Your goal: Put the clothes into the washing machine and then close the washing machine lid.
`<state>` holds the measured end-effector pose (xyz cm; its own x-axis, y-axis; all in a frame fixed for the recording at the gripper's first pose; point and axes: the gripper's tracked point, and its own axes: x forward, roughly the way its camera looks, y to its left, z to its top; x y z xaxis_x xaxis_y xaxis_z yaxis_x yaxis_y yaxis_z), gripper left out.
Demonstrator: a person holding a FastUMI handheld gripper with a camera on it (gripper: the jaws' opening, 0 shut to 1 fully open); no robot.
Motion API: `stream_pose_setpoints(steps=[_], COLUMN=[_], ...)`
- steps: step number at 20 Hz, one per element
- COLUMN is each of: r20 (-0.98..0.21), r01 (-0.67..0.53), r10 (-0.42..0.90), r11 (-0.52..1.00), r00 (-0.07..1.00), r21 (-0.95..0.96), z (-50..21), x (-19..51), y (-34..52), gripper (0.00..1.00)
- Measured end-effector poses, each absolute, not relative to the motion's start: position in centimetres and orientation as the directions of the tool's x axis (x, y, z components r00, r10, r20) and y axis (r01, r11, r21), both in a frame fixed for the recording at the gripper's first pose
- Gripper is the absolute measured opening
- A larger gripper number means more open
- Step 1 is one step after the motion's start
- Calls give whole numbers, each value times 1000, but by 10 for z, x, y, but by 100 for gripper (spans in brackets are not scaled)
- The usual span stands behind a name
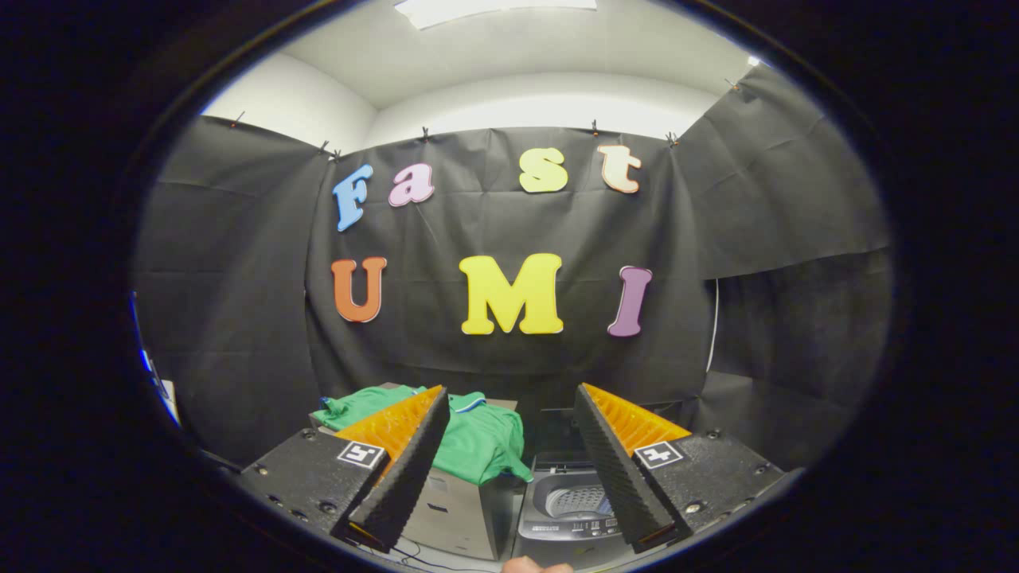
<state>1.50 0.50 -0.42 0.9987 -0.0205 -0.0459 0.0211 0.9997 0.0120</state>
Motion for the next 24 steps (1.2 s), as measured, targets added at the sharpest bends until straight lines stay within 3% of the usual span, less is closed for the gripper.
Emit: stream_pose_setpoints(steps=[9,13,24], r20=[-198,-352,-620], r01=[-49,-91,-92], r10=[65,139,153], r11=[995,985,987], r00=[978,926,770], r21=[81,150,128], z=[-17,-42,-72], x=[75,107,213], y=[71,116,160], gripper=[99,99,99])
